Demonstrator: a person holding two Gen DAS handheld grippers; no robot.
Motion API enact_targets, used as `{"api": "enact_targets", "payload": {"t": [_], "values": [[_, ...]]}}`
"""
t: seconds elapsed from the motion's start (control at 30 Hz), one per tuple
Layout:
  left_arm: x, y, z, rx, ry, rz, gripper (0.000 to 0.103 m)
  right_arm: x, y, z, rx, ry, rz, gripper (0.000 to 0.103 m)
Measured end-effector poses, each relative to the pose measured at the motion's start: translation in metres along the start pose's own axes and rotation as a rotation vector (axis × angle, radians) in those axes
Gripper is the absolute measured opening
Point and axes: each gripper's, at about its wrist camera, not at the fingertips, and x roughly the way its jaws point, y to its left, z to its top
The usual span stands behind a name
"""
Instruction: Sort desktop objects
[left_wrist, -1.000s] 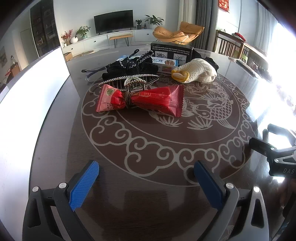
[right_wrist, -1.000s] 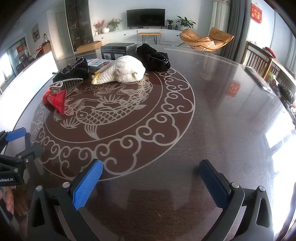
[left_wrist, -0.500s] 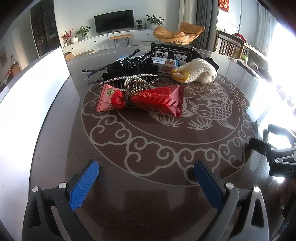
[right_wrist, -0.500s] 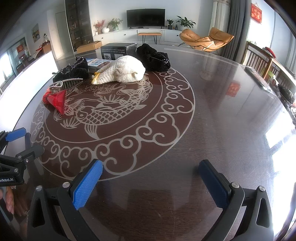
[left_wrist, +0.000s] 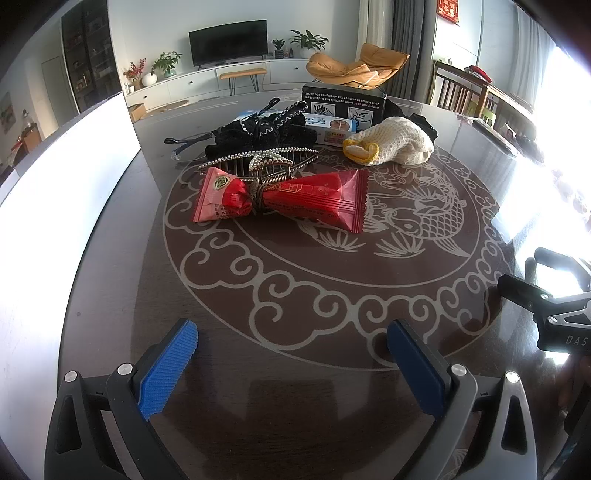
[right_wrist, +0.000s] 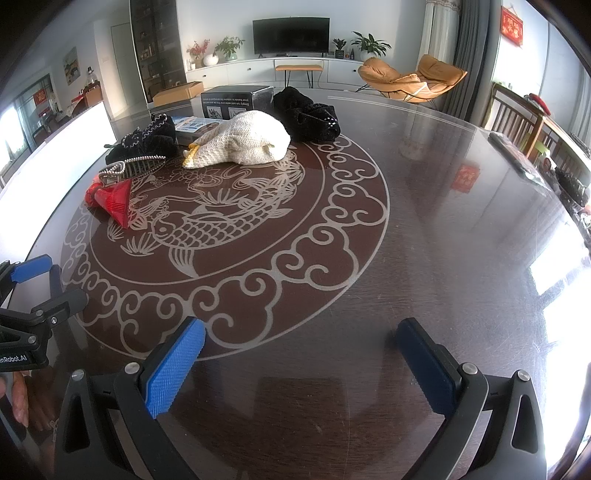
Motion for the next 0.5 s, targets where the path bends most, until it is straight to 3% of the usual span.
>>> {"api": "enact_targets", "payload": {"t": [0.37,0.5], "values": [[0.002,0.002,0.006,0.011,0.038,-0.010,0.103,0.000,0.000,0.000,0.000,0.000,0.000,0.103],[0.005,0.020,0.031,-0.131,0.049,-0.065,0.103,0.000,0.000,0.000,0.000,0.000,0.000,0.103]]}}
